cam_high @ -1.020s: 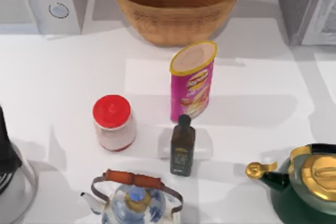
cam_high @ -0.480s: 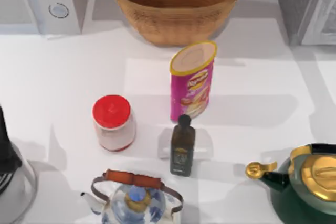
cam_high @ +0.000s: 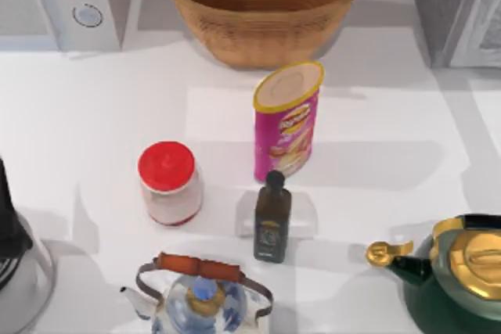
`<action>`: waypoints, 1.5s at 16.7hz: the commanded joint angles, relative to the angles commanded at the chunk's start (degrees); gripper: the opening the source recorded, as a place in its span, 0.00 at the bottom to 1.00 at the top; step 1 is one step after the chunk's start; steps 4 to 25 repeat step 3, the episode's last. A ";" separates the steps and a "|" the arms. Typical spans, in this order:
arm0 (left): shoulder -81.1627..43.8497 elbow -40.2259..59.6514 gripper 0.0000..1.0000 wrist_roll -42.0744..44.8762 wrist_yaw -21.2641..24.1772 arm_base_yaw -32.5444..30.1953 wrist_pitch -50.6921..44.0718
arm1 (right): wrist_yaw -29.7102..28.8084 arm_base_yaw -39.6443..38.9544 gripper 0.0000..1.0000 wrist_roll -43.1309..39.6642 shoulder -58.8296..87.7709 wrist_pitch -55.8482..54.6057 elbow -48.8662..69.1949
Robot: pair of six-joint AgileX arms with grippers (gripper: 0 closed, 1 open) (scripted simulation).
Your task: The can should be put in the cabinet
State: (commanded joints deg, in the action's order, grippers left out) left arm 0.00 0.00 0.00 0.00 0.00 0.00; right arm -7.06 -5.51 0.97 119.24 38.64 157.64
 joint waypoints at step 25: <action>0.00 0.00 1.00 0.00 0.00 0.00 0.00 | 0.00 0.00 1.00 0.00 0.00 0.00 0.00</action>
